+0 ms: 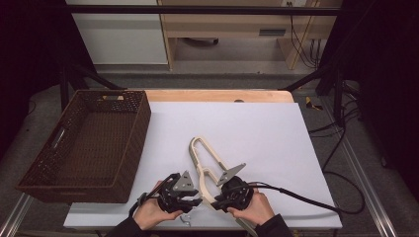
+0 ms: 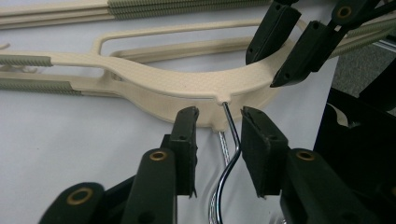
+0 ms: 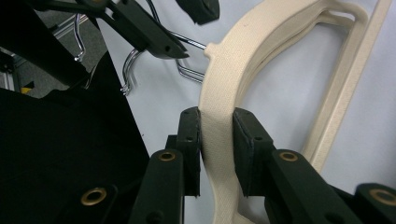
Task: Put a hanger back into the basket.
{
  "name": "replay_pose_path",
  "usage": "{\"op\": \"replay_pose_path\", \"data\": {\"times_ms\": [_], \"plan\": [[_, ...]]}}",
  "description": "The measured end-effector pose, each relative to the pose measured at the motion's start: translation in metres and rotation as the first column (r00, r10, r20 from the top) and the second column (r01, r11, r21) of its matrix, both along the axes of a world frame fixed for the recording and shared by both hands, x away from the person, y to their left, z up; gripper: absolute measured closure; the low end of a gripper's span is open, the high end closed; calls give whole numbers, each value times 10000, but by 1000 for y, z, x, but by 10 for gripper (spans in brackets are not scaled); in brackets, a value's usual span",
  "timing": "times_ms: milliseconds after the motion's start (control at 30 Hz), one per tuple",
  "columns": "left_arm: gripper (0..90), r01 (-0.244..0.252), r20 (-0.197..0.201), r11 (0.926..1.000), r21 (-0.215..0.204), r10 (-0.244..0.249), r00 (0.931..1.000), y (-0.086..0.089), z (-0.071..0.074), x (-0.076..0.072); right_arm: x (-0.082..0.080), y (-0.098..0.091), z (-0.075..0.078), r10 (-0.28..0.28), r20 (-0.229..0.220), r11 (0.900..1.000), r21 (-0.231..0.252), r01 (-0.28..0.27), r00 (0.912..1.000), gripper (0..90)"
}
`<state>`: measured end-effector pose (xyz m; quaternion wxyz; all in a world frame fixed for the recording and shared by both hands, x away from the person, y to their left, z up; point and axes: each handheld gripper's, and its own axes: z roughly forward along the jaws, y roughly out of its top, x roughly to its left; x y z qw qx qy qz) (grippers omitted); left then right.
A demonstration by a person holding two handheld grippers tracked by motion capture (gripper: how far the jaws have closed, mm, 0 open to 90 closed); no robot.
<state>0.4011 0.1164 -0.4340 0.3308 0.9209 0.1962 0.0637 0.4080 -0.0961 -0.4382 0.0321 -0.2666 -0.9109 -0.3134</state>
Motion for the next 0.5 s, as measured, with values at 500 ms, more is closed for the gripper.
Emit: {"op": "replay_pose_path", "data": {"times_ms": [500], "plan": [[808, 9, 218, 9987, 518, -20, 9998, -10, 2, -7, -1, -1, 1, 169, 101, 9999, 32, -170, 9998, 733]]}}
